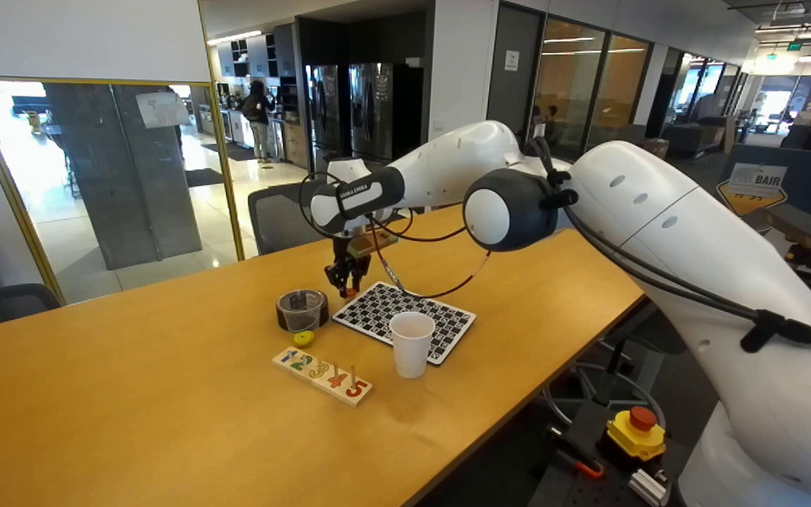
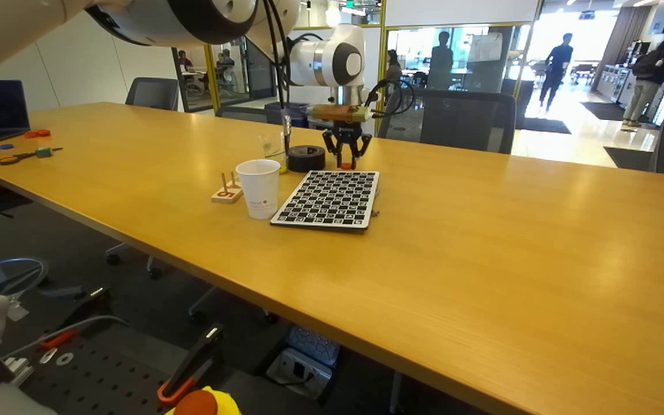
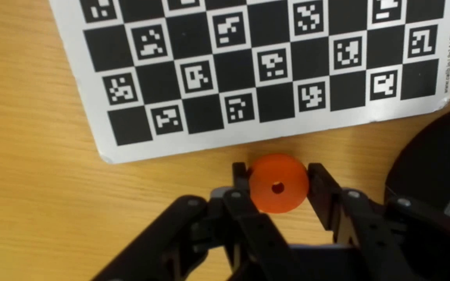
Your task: Put the yellow rings in the clear cup and the orange rings in the white cup
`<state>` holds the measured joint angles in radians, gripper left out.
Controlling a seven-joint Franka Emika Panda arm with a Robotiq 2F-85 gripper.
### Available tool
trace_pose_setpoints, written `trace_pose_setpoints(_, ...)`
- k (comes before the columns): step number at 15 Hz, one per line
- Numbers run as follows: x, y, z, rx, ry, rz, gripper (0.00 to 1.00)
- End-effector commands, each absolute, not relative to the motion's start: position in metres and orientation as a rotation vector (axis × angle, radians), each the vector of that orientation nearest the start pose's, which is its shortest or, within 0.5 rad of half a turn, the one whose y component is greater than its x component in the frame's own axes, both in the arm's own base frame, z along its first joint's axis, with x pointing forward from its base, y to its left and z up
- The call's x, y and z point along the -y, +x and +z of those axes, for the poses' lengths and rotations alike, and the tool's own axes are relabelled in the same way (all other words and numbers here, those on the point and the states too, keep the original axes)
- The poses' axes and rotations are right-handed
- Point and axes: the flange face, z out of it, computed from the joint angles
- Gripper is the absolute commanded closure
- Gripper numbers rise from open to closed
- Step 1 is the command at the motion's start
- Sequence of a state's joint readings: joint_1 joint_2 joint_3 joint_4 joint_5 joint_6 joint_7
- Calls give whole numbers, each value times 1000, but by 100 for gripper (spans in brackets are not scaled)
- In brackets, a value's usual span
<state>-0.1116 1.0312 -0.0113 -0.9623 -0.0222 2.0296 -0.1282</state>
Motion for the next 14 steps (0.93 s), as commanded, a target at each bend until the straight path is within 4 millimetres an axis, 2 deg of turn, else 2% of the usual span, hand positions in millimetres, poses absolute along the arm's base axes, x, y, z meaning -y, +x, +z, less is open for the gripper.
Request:
trace_pose_setpoints(1, 96, 772, 289, -128, -3167, 20, 78)
trace_pose_setpoints(4, 93, 754, 330, -245, -3142, 80, 78)
trace_pose_setpoints(7, 88, 736, 359, -319, -3124, 132, 79)
trace_pose_setpoints(9, 83, 722, 364, -372, -3113, 175, 79)
trace_pose_setpoints(14, 79, 679, 359, -465, -3069, 231, 79)
